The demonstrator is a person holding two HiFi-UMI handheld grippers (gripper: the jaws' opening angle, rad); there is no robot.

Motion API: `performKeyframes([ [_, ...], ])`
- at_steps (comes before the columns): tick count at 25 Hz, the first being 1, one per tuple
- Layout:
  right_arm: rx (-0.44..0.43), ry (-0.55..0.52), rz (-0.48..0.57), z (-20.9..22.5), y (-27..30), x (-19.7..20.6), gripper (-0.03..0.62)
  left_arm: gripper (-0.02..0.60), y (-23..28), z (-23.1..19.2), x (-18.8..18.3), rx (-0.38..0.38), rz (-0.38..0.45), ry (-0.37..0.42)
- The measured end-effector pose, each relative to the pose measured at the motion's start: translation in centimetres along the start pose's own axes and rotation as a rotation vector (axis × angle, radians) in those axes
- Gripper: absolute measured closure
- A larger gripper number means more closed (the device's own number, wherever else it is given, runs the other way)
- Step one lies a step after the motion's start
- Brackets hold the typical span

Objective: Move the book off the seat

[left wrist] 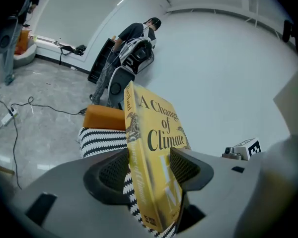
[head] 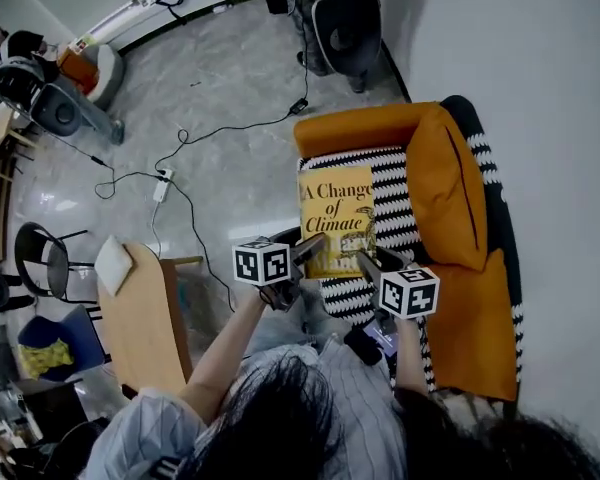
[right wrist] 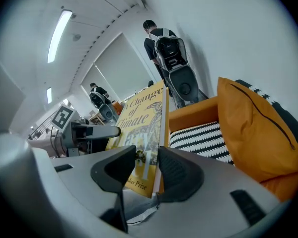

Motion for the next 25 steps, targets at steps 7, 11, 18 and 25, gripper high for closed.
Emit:
performKeyframes([
  [7,-0.115,-0.161,-0.075,-5.9,4.3,-2.4,0.436,0.308,-6.9,-3.8,0.5,-0.092,0.137,-0.135],
  [11,-0.174,-0.219,-0.115,-10.3,6.2,-3.4,0.437,0.308,-11.7,-5.5,0.6,-0.150,0.223,-0.175],
  [18,-0.277,-0.315,-0.201,-18.6,10.7,-3.4,0.437,0.316,-20.3,-9.3,1.8,-0.229,0.354,-0.232],
  [25,-0.364,-0.406,-0.272,-27.6,15.3,-3.0,0.437,0.322,-28.7,-13.5,3.6,-0.311,0.490,-0.328],
])
Point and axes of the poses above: the fingertips, and each gripper's own axes: y forward along the fingers, z to its right, x out of its underside, the point moved 9 cm from there along -y, backward along the fingers, and after that the axes turned 8 degrees about x, right-handed, at the moved point
